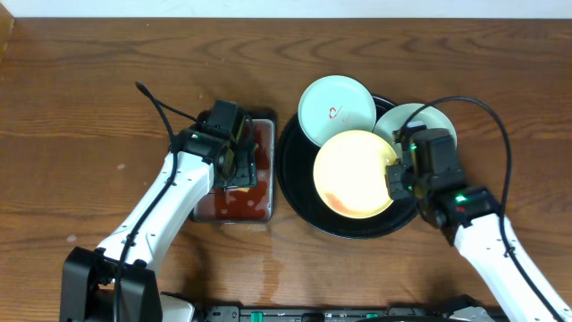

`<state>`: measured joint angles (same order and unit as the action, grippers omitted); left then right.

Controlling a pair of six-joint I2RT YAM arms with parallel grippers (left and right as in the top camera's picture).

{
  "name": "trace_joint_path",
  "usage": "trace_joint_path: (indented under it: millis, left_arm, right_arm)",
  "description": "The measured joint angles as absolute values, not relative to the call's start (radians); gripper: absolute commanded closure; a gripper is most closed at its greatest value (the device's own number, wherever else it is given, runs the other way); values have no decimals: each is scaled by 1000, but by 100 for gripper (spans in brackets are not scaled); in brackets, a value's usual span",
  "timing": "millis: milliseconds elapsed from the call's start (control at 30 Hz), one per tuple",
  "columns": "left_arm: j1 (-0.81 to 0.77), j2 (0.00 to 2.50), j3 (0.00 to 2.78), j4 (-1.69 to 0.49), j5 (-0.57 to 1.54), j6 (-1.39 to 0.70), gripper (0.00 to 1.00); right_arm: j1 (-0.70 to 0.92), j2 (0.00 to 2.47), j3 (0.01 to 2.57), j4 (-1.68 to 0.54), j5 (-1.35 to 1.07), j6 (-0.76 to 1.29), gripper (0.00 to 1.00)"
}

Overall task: Clean dirty plates on tray and stack at the side
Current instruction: 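Lift the yellow plate off the black tray with right gripper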

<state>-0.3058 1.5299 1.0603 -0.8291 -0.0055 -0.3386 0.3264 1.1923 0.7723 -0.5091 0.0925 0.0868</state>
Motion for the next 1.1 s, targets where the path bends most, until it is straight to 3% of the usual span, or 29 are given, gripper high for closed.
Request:
trace_joint_path:
  millis: [533, 1100]
  left_arm:
    - [-306, 1530, 1060, -812, -6, -339, 18]
    - [-306, 1530, 1060, -802, -6, -339, 17]
  right_arm:
    - [683, 1191, 772, -402, 635, -57, 99]
    - [835, 1191, 772, -224, 890, -433, 99]
